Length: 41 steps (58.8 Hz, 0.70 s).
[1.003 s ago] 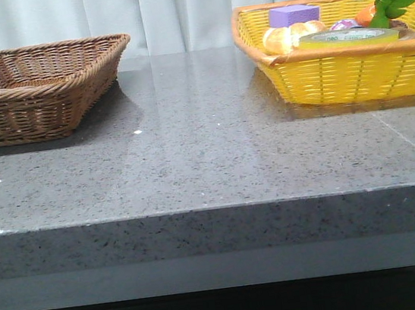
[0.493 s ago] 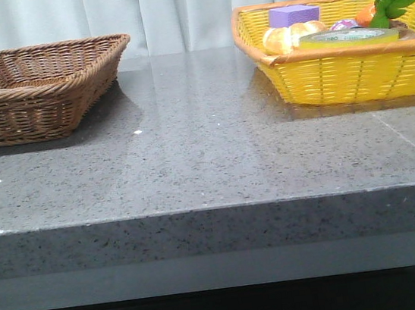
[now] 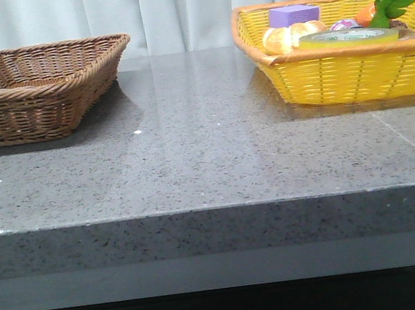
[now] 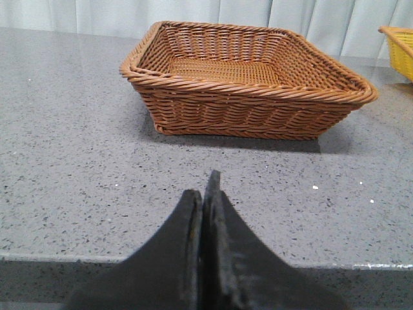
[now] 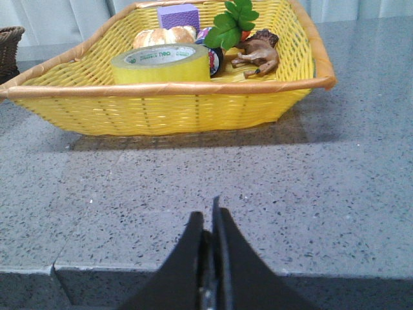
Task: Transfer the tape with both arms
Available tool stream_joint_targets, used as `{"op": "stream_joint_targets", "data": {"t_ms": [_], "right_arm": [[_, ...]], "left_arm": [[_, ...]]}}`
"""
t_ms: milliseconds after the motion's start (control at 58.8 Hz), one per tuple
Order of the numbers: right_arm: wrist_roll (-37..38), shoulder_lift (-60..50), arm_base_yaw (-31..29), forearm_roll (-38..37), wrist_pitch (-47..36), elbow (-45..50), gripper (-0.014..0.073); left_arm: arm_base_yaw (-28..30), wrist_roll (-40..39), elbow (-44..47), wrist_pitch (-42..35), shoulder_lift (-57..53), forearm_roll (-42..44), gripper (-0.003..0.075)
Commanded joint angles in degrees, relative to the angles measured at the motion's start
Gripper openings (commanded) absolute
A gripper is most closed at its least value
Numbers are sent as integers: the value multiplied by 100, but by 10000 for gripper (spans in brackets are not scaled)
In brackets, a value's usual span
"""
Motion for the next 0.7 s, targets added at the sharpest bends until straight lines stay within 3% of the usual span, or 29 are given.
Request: {"op": "stream_joint_targets", "data": {"t_ms": [0, 187, 442, 544, 680], "right_arm": [[-52, -147, -22, -15, -428, -148, -90], [-52, -147, -22, -15, -469, -148, -90], [-52, -147, -22, -4, -758, -340, -90], [-52, -140, -22, -10, -193, -931, -88], [-52, 299, -22, -10, 809, -2004, -88]], "left_arm": [[6, -42, 224, -499, -98, -51, -20], [6, -42, 224, -595, -98, -51, -20], [6, -42, -6, -1442, -98, -51, -20], [6, -42, -496, -1253, -73, -51, -20], [6, -81, -1735, -239, 527, -51, -20]]}}
